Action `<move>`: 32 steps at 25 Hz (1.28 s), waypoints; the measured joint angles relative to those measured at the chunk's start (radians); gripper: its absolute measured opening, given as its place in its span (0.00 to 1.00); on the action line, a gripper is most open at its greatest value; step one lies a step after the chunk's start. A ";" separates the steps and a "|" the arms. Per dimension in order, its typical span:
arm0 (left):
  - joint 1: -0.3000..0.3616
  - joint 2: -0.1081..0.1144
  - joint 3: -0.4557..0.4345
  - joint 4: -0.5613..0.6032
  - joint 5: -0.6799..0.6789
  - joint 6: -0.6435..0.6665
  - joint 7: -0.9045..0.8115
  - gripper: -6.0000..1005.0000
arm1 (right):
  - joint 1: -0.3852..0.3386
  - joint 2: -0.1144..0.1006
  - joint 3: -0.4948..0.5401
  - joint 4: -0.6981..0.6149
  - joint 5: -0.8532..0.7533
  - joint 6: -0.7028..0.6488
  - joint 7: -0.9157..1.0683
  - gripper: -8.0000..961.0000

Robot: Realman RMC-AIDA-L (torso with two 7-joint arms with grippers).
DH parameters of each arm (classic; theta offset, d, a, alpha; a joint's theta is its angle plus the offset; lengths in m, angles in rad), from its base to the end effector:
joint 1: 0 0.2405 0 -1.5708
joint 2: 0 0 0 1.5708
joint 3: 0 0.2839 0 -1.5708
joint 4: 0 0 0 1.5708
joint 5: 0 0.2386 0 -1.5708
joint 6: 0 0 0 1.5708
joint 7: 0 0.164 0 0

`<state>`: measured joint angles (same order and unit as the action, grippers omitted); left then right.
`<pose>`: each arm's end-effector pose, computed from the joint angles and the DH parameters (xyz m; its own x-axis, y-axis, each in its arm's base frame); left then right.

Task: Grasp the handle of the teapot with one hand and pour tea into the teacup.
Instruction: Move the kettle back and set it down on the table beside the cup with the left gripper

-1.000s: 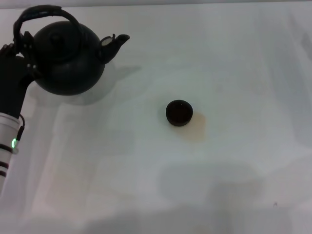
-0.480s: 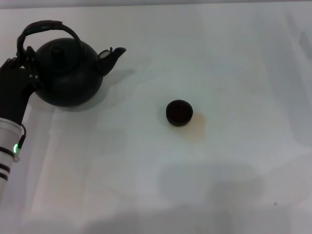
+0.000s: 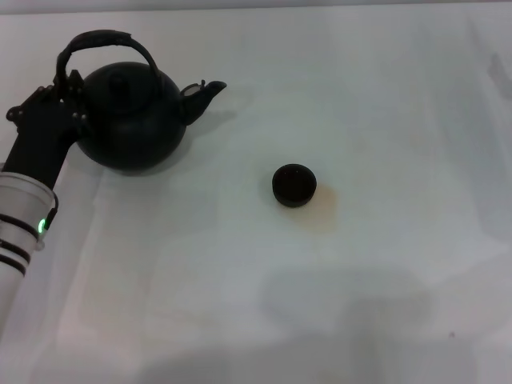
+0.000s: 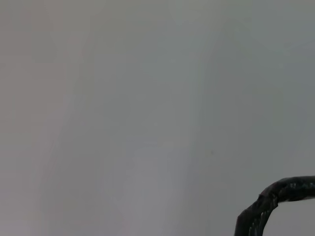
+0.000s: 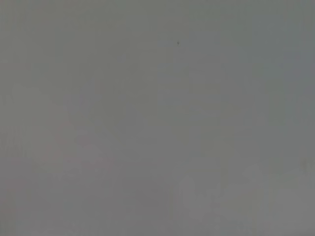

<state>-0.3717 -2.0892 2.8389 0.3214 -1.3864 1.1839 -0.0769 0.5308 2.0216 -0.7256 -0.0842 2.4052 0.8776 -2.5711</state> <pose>-0.3555 0.3304 -0.0990 0.6241 0.0547 0.7795 0.7752 -0.1683 -0.6089 0.4200 0.4139 0.0027 0.5646 -0.1765 -0.8063 -0.8195 -0.0033 -0.5731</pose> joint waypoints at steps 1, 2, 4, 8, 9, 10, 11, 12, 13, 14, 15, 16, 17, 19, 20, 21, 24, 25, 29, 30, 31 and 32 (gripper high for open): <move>-0.003 0.000 0.000 0.000 0.000 -0.005 0.000 0.18 | 0.000 0.000 0.000 0.000 0.000 0.000 0.000 0.88; -0.005 0.000 0.000 -0.001 0.001 -0.009 0.000 0.18 | 0.000 0.000 0.000 0.000 0.000 0.001 0.001 0.88; -0.007 0.000 0.001 -0.001 0.002 -0.010 0.000 0.18 | 0.000 0.000 0.000 -0.001 0.000 0.002 0.005 0.88; -0.011 0.001 0.000 -0.001 0.003 -0.010 -0.001 0.19 | 0.000 0.000 0.000 -0.007 0.000 0.003 0.019 0.88; -0.012 0.001 0.000 -0.001 0.003 -0.011 -0.001 0.19 | 0.000 0.000 0.000 -0.007 0.000 0.003 0.022 0.88; -0.014 0.002 0.000 -0.002 0.003 -0.014 -0.001 0.19 | 0.001 0.000 0.000 -0.008 0.000 0.003 0.023 0.88; -0.016 0.002 0.000 -0.002 0.003 -0.021 -0.001 0.19 | 0.001 -0.001 0.000 -0.009 0.000 0.003 0.024 0.88; -0.017 0.002 0.001 -0.002 0.003 -0.029 -0.001 0.20 | 0.002 -0.001 0.000 -0.009 0.000 0.003 0.024 0.88; -0.018 0.002 0.001 -0.002 0.004 -0.034 -0.001 0.20 | 0.004 -0.002 0.000 -0.009 0.000 0.003 0.025 0.88; -0.019 0.001 0.003 -0.002 0.008 -0.041 -0.001 0.20 | 0.005 -0.002 0.000 -0.009 0.000 0.003 0.025 0.88; -0.019 0.000 0.003 -0.002 0.013 -0.045 0.001 0.20 | 0.007 -0.002 0.000 -0.009 0.000 0.003 0.025 0.88; -0.018 0.000 0.004 -0.001 0.018 -0.046 0.001 0.20 | 0.009 -0.003 0.000 -0.009 0.000 0.003 0.025 0.88; -0.017 0.000 0.004 0.000 0.021 -0.047 0.002 0.20 | 0.010 -0.003 0.000 -0.009 0.000 0.003 0.025 0.88; -0.011 0.002 0.004 0.001 0.025 -0.043 0.000 0.37 | 0.011 -0.004 0.000 -0.009 0.000 0.003 0.025 0.88; -0.008 0.002 0.004 0.003 0.025 -0.038 -0.001 0.46 | 0.011 -0.004 0.000 -0.009 0.000 0.003 0.025 0.88; -0.004 0.002 0.004 0.004 0.026 -0.031 -0.001 0.50 | 0.012 -0.004 0.000 -0.009 0.000 0.003 0.025 0.88; 0.010 0.003 0.003 0.005 0.036 -0.005 -0.001 0.63 | 0.012 -0.004 0.000 -0.009 0.000 0.003 0.024 0.88; 0.016 0.002 0.003 0.005 0.041 0.004 -0.001 0.67 | 0.011 -0.004 0.000 -0.009 0.000 0.003 0.024 0.88; 0.042 0.003 0.003 0.008 0.056 0.029 -0.001 0.80 | 0.006 -0.004 0.000 -0.009 0.000 0.003 0.024 0.88; 0.049 0.003 0.003 0.008 0.060 0.037 -0.001 0.83 | 0.004 -0.004 0.000 -0.009 0.000 0.003 0.024 0.88; 0.061 0.003 0.004 0.007 0.067 0.051 -0.001 0.86 | 0.004 -0.004 0.000 -0.009 0.000 0.003 0.024 0.88; 0.069 0.003 0.003 0.005 0.069 0.061 0.000 0.86 | 0.003 -0.004 0.000 -0.009 0.000 0.003 0.024 0.88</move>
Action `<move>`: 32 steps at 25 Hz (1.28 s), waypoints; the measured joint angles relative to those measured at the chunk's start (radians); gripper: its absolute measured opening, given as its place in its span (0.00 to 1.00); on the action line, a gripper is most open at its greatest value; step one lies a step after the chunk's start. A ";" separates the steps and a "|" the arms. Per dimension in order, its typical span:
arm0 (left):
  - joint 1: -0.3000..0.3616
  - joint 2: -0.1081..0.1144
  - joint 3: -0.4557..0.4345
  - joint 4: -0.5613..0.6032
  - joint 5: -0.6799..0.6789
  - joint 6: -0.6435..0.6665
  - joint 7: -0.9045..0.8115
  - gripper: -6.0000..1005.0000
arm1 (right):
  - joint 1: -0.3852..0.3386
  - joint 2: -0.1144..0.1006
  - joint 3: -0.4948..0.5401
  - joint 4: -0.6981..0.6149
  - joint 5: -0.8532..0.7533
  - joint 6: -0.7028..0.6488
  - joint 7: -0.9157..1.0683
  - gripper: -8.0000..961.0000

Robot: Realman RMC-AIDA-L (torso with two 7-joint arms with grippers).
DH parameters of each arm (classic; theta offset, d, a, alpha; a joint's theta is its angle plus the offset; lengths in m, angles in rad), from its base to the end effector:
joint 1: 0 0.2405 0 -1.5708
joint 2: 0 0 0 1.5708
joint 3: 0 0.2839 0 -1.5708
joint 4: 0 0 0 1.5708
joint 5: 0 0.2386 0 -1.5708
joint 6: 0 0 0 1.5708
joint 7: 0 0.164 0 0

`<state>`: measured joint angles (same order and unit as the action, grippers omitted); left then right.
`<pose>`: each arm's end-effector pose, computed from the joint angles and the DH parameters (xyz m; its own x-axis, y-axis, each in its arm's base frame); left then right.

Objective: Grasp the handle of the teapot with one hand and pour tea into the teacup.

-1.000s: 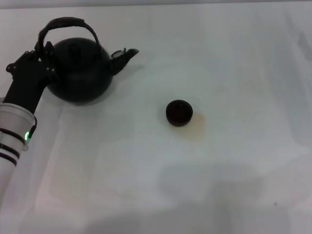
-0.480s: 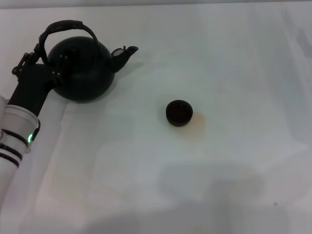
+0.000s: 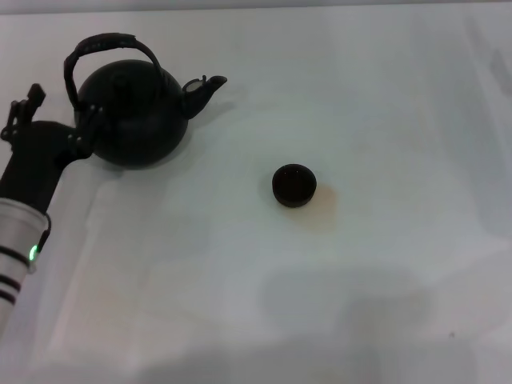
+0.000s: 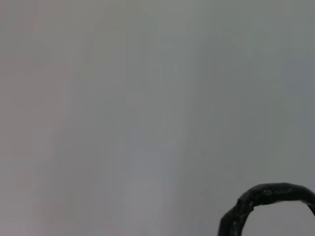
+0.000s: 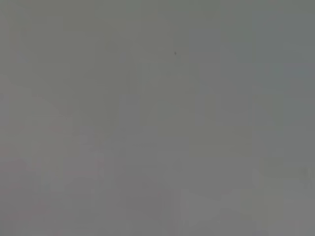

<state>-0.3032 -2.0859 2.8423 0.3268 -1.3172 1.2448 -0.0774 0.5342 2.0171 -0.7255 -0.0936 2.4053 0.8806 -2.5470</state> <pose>-0.3623 0.3042 -0.0988 0.6323 0.0389 0.7738 0.7650 -0.1888 -0.6157 0.4180 0.4177 0.0081 0.5534 -0.1624 -0.8170 -0.8283 -0.0035 -0.5603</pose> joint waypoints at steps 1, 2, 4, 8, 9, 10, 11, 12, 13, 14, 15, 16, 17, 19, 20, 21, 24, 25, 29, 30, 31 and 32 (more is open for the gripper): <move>0.011 0.000 0.000 -0.001 0.002 0.015 0.000 0.87 | 0.000 0.000 0.000 0.000 0.000 0.000 0.000 0.88; 0.018 0.000 0.000 -0.001 0.002 0.025 0.000 0.87 | 0.000 0.000 0.000 0.000 0.000 0.000 -0.002 0.88; 0.038 0.001 0.000 -0.001 0.003 0.050 0.000 0.87 | 0.000 0.000 0.000 0.000 0.000 0.001 -0.005 0.88; 0.081 0.001 -0.010 -0.002 -0.012 0.102 0.000 0.89 | -0.002 0.000 -0.024 0.000 -0.003 0.019 -0.006 0.88; 0.089 0.001 -0.012 -0.004 -0.023 0.114 0.001 0.89 | -0.004 0.000 -0.038 0.000 -0.003 0.028 -0.007 0.88; 0.095 0.001 -0.013 -0.005 -0.039 0.124 0.002 0.89 | -0.008 0.000 -0.061 0.000 -0.003 0.043 -0.010 0.88; 0.100 0.002 -0.014 -0.008 -0.061 0.133 0.002 0.89 | -0.011 0.001 -0.079 0.000 -0.003 0.058 -0.013 0.88; 0.102 0.003 -0.014 -0.013 -0.087 0.137 0.001 0.89 | -0.014 0.002 -0.091 0.000 -0.003 0.069 -0.017 0.88; 0.102 0.005 -0.014 -0.034 -0.154 0.140 -0.007 0.89 | -0.019 0.005 -0.101 0.006 -0.003 0.096 -0.031 0.88; 0.102 0.005 -0.014 -0.034 -0.154 0.140 -0.007 0.89 | -0.019 0.005 -0.101 0.006 -0.003 0.096 -0.031 0.88; 0.100 0.004 -0.014 -0.048 -0.181 0.139 -0.015 0.89 | -0.021 0.007 -0.102 0.010 -0.003 0.109 -0.036 0.88; 0.098 0.004 -0.014 -0.061 -0.205 0.137 -0.025 0.88 | -0.023 0.007 -0.102 0.013 -0.003 0.118 -0.038 0.88; 0.095 0.005 -0.014 -0.080 -0.230 0.133 -0.042 0.88 | -0.025 0.008 -0.102 0.017 -0.003 0.126 -0.040 0.88; 0.090 0.005 -0.014 -0.105 -0.263 0.128 -0.078 0.88 | -0.029 0.008 -0.101 0.024 -0.003 0.131 -0.040 0.88; 0.086 0.005 -0.014 -0.118 -0.276 0.127 -0.096 0.88 | -0.031 0.008 -0.100 0.027 -0.003 0.132 -0.040 0.88; 0.082 0.005 -0.014 -0.127 -0.286 0.125 -0.111 0.88 | -0.034 0.008 -0.098 0.028 -0.003 0.133 -0.040 0.88; 0.066 0.006 -0.014 -0.148 -0.305 0.114 -0.137 0.88 | -0.045 0.008 -0.095 0.029 -0.002 0.135 -0.040 0.88; 0.060 0.006 -0.014 -0.150 -0.307 0.107 -0.141 0.88 | -0.048 0.008 -0.095 0.030 -0.002 0.135 -0.040 0.88; 0.041 0.007 -0.014 -0.157 -0.308 0.082 -0.141 0.88 | -0.056 0.008 -0.095 0.040 -0.002 0.138 -0.041 0.88; 0.034 0.007 -0.014 -0.161 -0.309 0.072 -0.141 0.88 | -0.058 0.008 -0.095 0.041 -0.001 0.139 -0.041 0.88; 0.022 0.007 -0.014 -0.163 -0.309 0.056 -0.141 0.88 | -0.061 0.008 -0.095 0.041 -0.001 0.141 -0.041 0.88; 0.020 0.007 -0.014 -0.163 -0.309 0.053 -0.141 0.88 | -0.063 0.008 -0.095 0.041 -0.002 0.144 -0.041 0.88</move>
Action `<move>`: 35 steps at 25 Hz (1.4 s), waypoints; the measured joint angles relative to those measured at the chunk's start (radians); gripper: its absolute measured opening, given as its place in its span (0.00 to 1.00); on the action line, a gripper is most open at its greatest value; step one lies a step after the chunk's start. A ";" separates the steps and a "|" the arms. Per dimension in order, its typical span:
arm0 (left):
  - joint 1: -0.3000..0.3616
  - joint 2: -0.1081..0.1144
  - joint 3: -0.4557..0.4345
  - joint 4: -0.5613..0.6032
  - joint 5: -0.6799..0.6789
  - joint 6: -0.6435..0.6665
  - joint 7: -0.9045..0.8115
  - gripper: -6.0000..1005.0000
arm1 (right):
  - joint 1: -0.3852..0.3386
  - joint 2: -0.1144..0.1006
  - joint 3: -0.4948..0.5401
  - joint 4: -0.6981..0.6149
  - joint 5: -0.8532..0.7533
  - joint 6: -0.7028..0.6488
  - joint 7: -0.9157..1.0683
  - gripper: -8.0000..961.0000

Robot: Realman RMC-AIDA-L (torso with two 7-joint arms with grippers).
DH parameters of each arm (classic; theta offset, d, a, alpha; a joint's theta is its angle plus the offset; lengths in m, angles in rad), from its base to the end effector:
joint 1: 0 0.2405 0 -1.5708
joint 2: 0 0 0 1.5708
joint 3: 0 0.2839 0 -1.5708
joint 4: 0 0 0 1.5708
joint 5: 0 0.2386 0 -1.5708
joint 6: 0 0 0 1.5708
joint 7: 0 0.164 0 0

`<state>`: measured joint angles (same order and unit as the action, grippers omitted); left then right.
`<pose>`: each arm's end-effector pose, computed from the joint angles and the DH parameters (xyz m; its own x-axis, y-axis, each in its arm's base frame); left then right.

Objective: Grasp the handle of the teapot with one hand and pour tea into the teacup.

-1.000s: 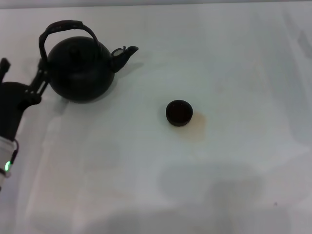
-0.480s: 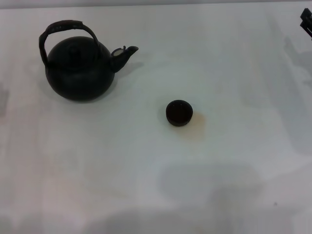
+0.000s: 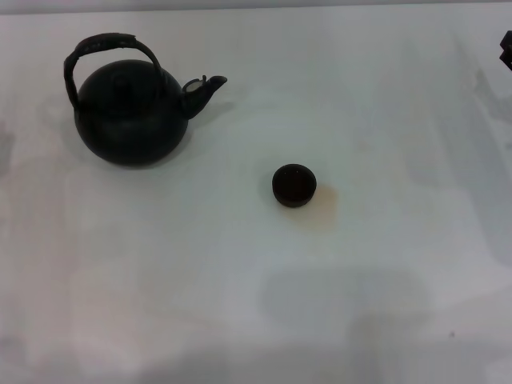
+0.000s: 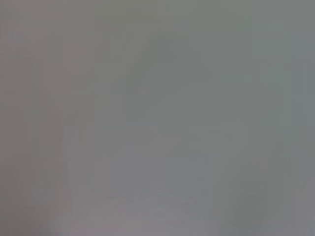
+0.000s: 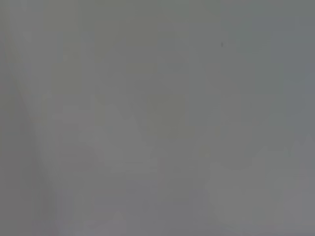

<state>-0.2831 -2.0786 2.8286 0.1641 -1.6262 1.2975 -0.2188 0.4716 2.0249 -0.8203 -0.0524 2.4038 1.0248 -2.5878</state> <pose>-0.4344 0.2946 -0.0228 0.5745 -0.0408 0.8175 0.8099 0.1723 -0.5606 0.4177 0.3841 -0.0116 0.5970 -0.1518 -0.7878 -0.8022 -0.1094 -0.5869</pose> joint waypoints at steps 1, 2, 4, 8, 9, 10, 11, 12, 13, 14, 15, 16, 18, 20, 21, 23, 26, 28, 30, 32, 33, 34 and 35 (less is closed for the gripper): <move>-0.002 0.000 0.000 0.000 0.000 -0.002 0.000 0.88 | -0.001 0.000 0.000 0.000 0.000 0.005 0.000 0.88; -0.003 0.000 -0.001 0.000 0.000 -0.003 0.000 0.88 | -0.001 0.000 0.000 0.000 0.000 0.009 0.000 0.88; -0.004 0.000 -0.001 -0.001 -0.001 -0.003 0.000 0.88 | -0.002 0.000 0.000 0.000 -0.001 0.015 0.000 0.88; -0.004 0.000 -0.002 -0.001 -0.001 -0.004 -0.001 0.88 | -0.002 0.000 0.000 -0.001 -0.002 0.015 0.000 0.88; -0.003 0.000 -0.002 -0.001 -0.001 -0.004 -0.001 0.88 | -0.001 0.000 0.000 -0.001 -0.002 0.015 0.000 0.88; -0.003 0.000 -0.002 -0.001 -0.001 -0.004 -0.001 0.88 | 0.000 0.000 0.000 -0.002 -0.002 0.015 0.000 0.88; -0.002 0.000 -0.002 -0.001 -0.001 -0.004 0.000 0.88 | 0.000 -0.001 0.000 -0.002 -0.001 0.015 0.000 0.88; -0.002 0.000 -0.002 -0.001 -0.001 -0.004 0.000 0.88 | 0.000 -0.001 0.000 -0.004 0.000 0.015 0.000 0.88; -0.002 0.000 -0.002 -0.003 -0.001 -0.004 0.002 0.88 | -0.001 -0.001 0.000 -0.006 0.002 0.015 0.000 0.88; -0.002 0.000 -0.002 -0.008 -0.001 -0.004 0.005 0.88 | -0.002 -0.001 0.000 -0.007 0.003 0.015 0.000 0.88; -0.003 0.000 -0.002 -0.012 -0.001 -0.004 0.007 0.88 | -0.003 -0.001 0.001 -0.008 0.005 0.014 0.000 0.88; -0.005 0.000 -0.002 -0.017 -0.001 -0.004 0.008 0.88 | -0.003 -0.002 0.001 -0.008 0.006 0.014 0.000 0.88; -0.009 0.000 -0.002 -0.029 -0.001 -0.005 0.006 0.88 | -0.003 -0.002 0.002 -0.009 0.007 0.014 0.000 0.88; -0.012 0.000 -0.004 -0.037 -0.002 -0.005 0.003 0.88 | -0.003 -0.002 0.002 -0.010 0.008 0.014 0.000 0.88; -0.013 0.001 -0.007 -0.039 -0.003 -0.005 0.003 0.88 | -0.002 -0.002 0.003 -0.011 0.008 0.013 0.000 0.88; -0.016 0.001 -0.012 -0.043 -0.007 -0.005 0.003 0.88 | 0.000 -0.003 0.004 -0.012 0.008 0.011 0.000 0.88; -0.020 0.002 -0.013 -0.050 -0.018 -0.005 0.002 0.88 | 0.003 -0.004 0.004 -0.012 0.009 0.009 0.000 0.88; -0.025 0.002 -0.013 -0.050 -0.026 -0.005 0.001 0.88 | 0.001 -0.004 0.004 -0.012 0.009 0.009 0.000 0.88; -0.033 0.002 -0.012 -0.050 -0.032 -0.011 0.001 0.88 | -0.002 -0.005 0.004 -0.012 0.009 0.009 0.000 0.88; -0.039 0.002 -0.012 -0.051 -0.036 -0.016 0.001 0.88 | -0.003 -0.004 0.004 -0.009 0.009 0.008 0.000 0.88; -0.041 0.002 -0.012 -0.051 -0.037 -0.018 0.001 0.88 | -0.004 -0.004 0.004 -0.008 0.009 0.008 0.000 0.88; -0.041 0.002 -0.012 -0.051 -0.037 -0.019 0.001 0.88 | -0.005 -0.004 0.004 -0.008 0.009 0.008 0.000 0.88; -0.042 0.001 -0.012 -0.051 -0.038 -0.019 0.000 0.88 | -0.006 -0.004 0.004 -0.009 0.009 0.008 0.000 0.88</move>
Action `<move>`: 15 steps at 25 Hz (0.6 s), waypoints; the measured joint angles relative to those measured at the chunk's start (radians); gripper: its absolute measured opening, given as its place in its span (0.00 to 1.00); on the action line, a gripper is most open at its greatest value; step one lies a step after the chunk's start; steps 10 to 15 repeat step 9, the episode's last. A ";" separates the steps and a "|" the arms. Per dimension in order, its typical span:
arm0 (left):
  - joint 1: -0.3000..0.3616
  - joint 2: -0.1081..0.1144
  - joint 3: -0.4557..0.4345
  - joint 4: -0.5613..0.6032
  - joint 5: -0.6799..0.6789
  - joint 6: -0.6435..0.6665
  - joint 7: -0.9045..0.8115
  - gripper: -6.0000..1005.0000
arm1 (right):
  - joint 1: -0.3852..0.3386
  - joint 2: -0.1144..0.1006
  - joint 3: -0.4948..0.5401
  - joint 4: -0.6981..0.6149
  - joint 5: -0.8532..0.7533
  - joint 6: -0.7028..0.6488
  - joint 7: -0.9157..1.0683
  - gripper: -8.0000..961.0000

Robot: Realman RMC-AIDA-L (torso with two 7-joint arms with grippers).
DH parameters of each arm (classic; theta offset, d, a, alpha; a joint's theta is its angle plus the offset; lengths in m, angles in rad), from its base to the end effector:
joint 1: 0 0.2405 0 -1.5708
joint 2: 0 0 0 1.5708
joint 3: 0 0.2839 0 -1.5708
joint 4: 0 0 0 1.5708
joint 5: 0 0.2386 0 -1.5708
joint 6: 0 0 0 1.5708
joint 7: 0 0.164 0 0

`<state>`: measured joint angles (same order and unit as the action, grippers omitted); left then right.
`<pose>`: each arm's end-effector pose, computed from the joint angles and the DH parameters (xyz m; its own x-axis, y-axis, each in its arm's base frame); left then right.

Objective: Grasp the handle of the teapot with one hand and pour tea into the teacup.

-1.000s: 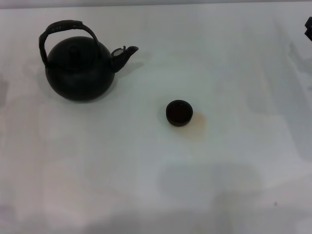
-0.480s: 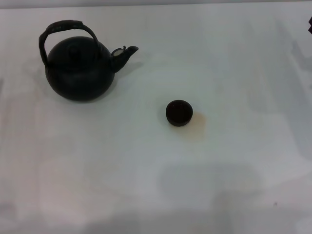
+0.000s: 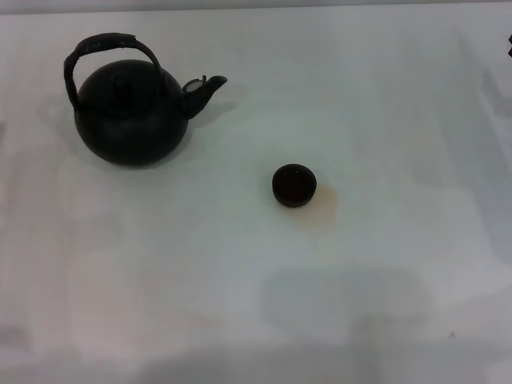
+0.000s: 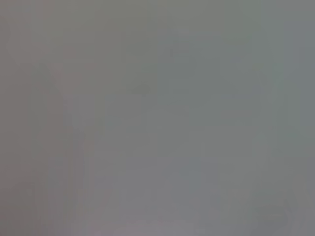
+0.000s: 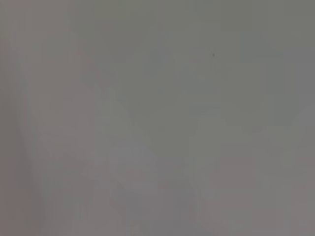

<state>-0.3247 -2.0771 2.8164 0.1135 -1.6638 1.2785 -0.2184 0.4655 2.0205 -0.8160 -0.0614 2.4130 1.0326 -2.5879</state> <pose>-0.4382 0.3099 -0.0068 0.6015 -0.0592 0.7967 0.7886 0.2030 -0.5804 0.4195 0.3842 -0.0047 0.5980 -0.1344 -0.7901 -0.8015 -0.0982 -0.5899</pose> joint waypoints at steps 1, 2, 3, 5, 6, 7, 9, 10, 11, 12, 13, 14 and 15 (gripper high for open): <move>-0.001 0.000 0.000 0.000 0.000 0.000 0.000 0.88 | -0.001 0.000 0.000 -0.002 0.000 0.000 0.000 0.88; -0.001 -0.001 0.000 0.003 0.000 0.000 -0.001 0.88 | -0.001 0.000 0.000 -0.003 0.000 0.000 0.000 0.88; -0.001 -0.002 0.000 0.005 0.000 -0.001 -0.001 0.88 | -0.001 0.000 0.000 -0.003 0.000 0.000 0.000 0.88; -0.001 -0.003 0.000 0.008 -0.001 -0.004 -0.001 0.88 | 0.002 0.000 0.000 -0.003 0.000 -0.001 0.000 0.88; 0.000 -0.003 0.000 0.008 -0.001 -0.005 0.000 0.88 | 0.004 0.000 0.000 -0.003 0.000 -0.002 0.000 0.88; 0.000 -0.004 0.000 0.008 -0.001 -0.009 0.000 0.88 | 0.006 0.000 0.000 -0.003 0.000 -0.005 0.000 0.88; 0.000 -0.004 0.000 0.009 -0.001 -0.019 0.000 0.88 | 0.009 -0.001 0.000 -0.003 0.000 -0.010 0.000 0.88; 0.000 -0.004 0.000 0.009 -0.001 -0.019 0.000 0.88 | 0.009 -0.001 0.000 -0.003 0.000 -0.010 0.000 0.88; 0.000 -0.004 0.000 0.009 -0.001 -0.019 0.000 0.88 | 0.009 -0.001 0.000 -0.003 0.000 -0.010 0.000 0.88; 0.000 -0.004 0.000 0.009 -0.001 -0.019 0.000 0.88 | 0.009 -0.001 0.000 -0.003 0.000 -0.010 0.000 0.88; 0.000 -0.004 0.000 0.009 -0.001 -0.019 0.000 0.88 | 0.009 -0.001 0.000 -0.003 0.000 -0.010 0.000 0.88; 0.000 -0.004 0.000 0.009 -0.001 -0.019 0.000 0.88 | 0.009 -0.001 0.000 -0.003 0.000 -0.010 0.000 0.88; 0.000 -0.004 0.000 0.009 -0.001 -0.019 0.000 0.88 | 0.009 -0.001 0.000 -0.003 0.000 -0.010 0.000 0.88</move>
